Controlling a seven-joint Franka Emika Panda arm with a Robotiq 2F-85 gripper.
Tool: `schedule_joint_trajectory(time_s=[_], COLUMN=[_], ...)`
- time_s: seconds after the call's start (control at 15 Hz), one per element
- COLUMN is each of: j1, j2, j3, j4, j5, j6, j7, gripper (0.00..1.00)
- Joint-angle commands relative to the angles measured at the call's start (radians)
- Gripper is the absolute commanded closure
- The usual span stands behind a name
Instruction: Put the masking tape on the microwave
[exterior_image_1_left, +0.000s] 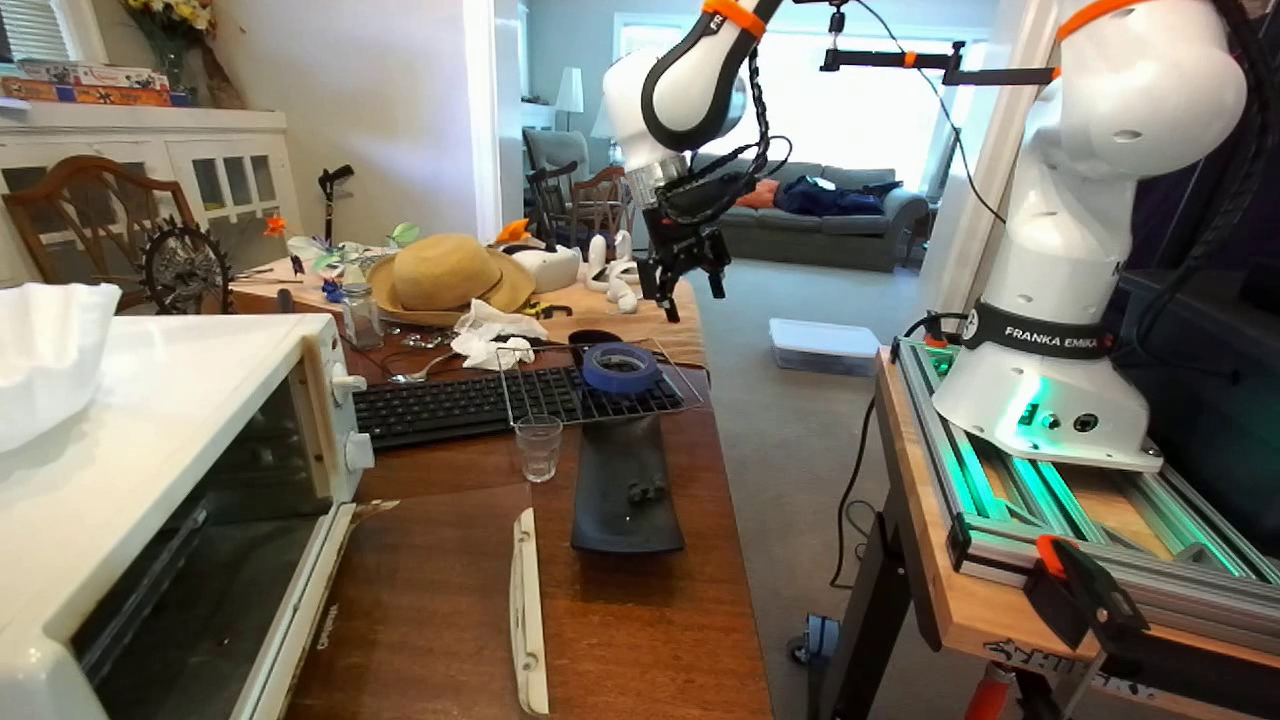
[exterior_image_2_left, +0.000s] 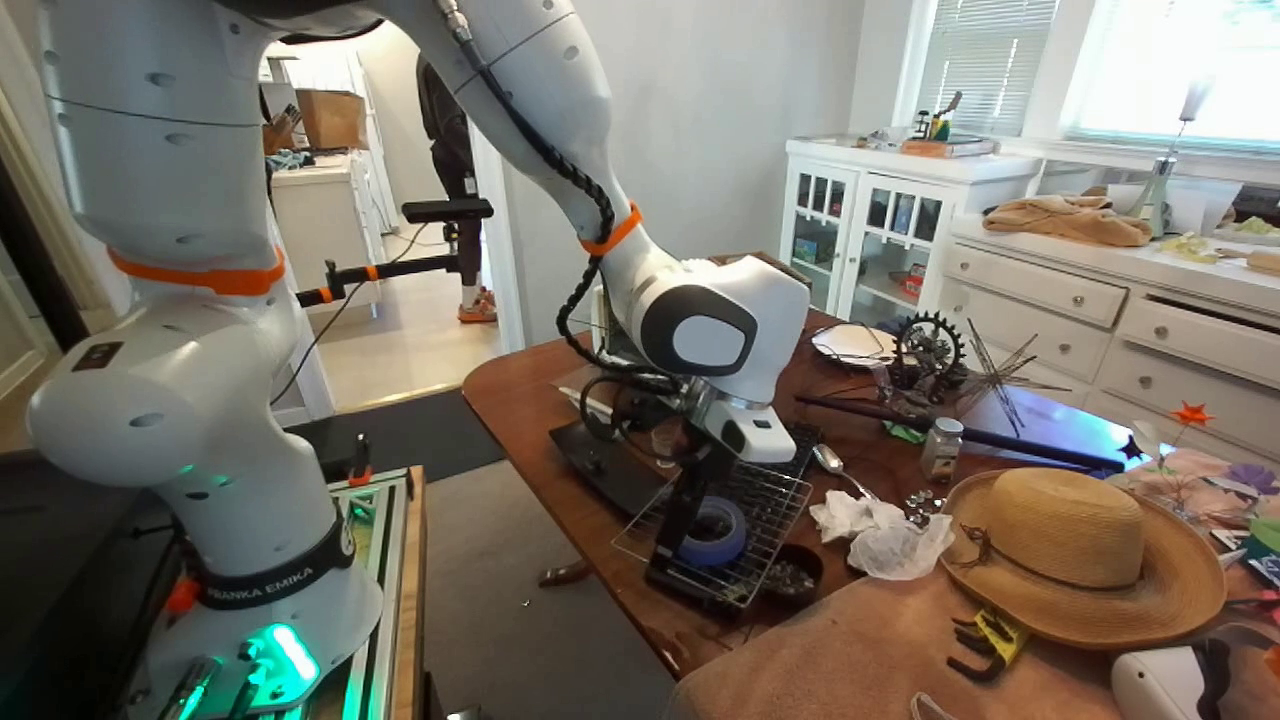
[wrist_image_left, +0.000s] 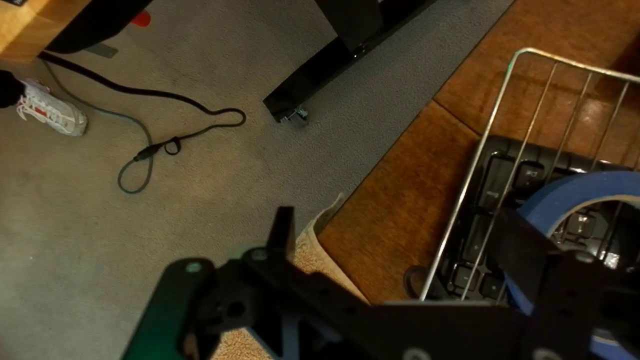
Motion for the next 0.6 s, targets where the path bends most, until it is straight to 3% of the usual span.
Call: schedule_joint_trajectory(time_s=[0.0, 0.33, 0.53], j1=[0.047, 0.120, 0.132], j2=[0.115, 0.262, 0.305], j3=[0.000, 0.007, 0.005], j4=[0.086, 0.249, 0.287], j5=[0.019, 0.023, 0.059], j6=[0.035, 0.012, 0.025], j7=[-0.015, -0.015, -0.033], gripper=[0.00, 0.00, 0.00])
